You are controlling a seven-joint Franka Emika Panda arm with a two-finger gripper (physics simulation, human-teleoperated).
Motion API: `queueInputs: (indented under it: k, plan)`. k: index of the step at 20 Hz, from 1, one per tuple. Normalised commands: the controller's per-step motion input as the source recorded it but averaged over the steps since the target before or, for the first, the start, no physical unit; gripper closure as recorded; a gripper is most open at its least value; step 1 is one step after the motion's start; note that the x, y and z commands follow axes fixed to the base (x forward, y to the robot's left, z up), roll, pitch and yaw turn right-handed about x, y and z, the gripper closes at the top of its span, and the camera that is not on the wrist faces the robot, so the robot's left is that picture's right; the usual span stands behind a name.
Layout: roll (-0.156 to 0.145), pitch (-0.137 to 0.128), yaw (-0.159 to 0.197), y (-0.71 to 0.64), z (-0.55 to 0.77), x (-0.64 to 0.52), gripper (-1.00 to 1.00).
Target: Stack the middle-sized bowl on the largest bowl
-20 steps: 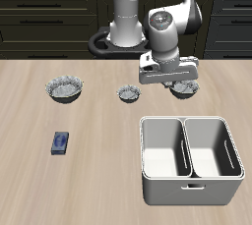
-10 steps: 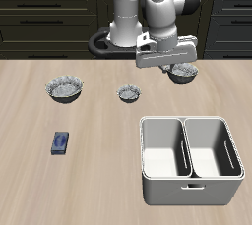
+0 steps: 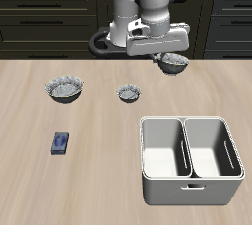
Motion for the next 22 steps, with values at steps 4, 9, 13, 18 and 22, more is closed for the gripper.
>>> queueInputs:
  k: [4,9,13,18,22]
  plan:
    - [-0.075,-0.046,0.039,-0.36,0.22,0.09,1.0]
    - [-0.09,-0.03,0.042,-0.44,0.14,0.04,1.0]
    - [-0.075,-0.022,0.015,-0.58,0.1,0.01,1.0]
    - [-0.035,0.006,-0.005,-0.51,0.09,-0.04,1.0]
    - [0.0,0.057,0.032,-0.35,-0.11,-0.01,1.0]
